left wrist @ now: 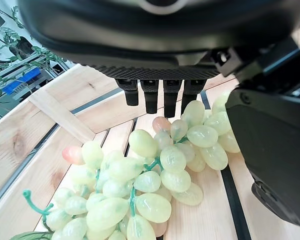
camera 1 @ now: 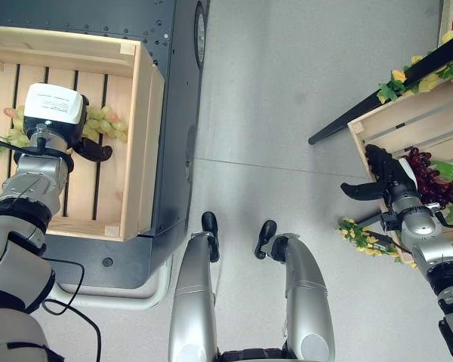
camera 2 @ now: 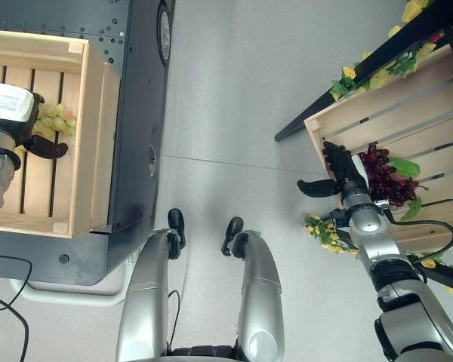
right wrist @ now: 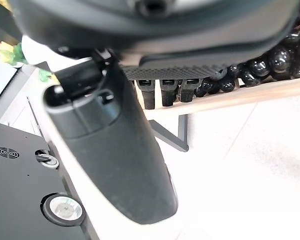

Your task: Pick up the fruits from the basket on one side to the basket on the other side

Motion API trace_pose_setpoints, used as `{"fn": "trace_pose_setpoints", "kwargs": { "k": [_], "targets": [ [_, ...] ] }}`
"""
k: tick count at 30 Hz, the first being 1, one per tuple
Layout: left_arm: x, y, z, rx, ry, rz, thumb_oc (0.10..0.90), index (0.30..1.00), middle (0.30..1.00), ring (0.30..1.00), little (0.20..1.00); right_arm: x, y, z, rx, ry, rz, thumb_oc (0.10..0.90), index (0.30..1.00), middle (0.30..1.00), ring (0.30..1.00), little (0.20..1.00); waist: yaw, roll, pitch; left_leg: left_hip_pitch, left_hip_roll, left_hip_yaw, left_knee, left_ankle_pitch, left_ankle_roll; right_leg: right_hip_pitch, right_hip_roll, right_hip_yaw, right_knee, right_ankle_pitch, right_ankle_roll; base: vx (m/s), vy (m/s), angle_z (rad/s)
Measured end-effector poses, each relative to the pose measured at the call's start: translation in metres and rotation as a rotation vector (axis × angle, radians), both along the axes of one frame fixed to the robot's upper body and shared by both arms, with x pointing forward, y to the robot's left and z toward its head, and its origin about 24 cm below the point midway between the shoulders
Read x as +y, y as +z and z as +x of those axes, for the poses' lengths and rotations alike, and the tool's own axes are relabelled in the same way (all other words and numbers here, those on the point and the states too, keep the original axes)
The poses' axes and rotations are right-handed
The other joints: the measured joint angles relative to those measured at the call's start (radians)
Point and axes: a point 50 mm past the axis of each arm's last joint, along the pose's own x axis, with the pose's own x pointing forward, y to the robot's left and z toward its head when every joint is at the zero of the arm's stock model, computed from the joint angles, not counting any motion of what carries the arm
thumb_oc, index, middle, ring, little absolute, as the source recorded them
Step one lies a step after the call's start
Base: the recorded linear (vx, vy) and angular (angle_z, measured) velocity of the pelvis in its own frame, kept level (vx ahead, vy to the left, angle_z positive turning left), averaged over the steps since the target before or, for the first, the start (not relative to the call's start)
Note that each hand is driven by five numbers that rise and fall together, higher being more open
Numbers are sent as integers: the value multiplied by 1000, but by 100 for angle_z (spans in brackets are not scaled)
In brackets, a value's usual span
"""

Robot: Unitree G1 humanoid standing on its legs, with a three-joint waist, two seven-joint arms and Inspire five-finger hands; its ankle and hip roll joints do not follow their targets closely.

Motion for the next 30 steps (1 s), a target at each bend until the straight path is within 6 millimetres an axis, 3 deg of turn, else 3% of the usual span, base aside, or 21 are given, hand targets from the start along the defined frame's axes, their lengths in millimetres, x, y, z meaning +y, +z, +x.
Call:
{"fn": "trace_pose_setpoints", "kwargs": {
  "k": [1,2,3,19,25,30],
  "targets": [
    [2,0,-1,3,16,-14,671,707,707,707,707,2,1,0,-4,7,0,800,900,900,900,900,0,0,0,0,3,0,-3,2,-3,0,4,-1,-4,2,-3,9,-1,-7],
    [4,0,-1,2,22,-20,590,585,585,585,585,2,2,1,-7,10,1,800,900,900,900,900,0,0,0,1,5,0,-5,2,-4,0,5,-2,-6,3,-5,8,-1,-6],
    [6,0,-2,7,36,-36,400,300,300,300,300,4,3,1,-12,19,5,800,900,900,900,900,-2,0,0,1,7,0,-9,4,-7,0,7,-4,-8,5,-8,7,-2,-4],
    [4,-7,-2,63,-36,-95,400,300,300,300,300,9,4,-1,-26,43,31,800,900,900,900,900,0,-4,0,19,6,-6,-16,12,-11,18,6,-12,-11,8,-15,0,0,0],
    [-4,-29,-3,31,-88,-304,400,300,300,300,300,18,-1,-7,-25,82,40,800,900,900,900,900,-1,-7,0,74,2,-1,-30,10,-8,71,3,-12,-24,10,-12,0,0,0],
    [2,-34,-8,-18,-63,-434,400,300,300,300,300,32,-1,-5,-33,151,63,800,900,900,900,900,1,-7,0,102,1,0,-35,11,-10,95,3,-10,-25,9,-12,0,0,0]
  ]
}}
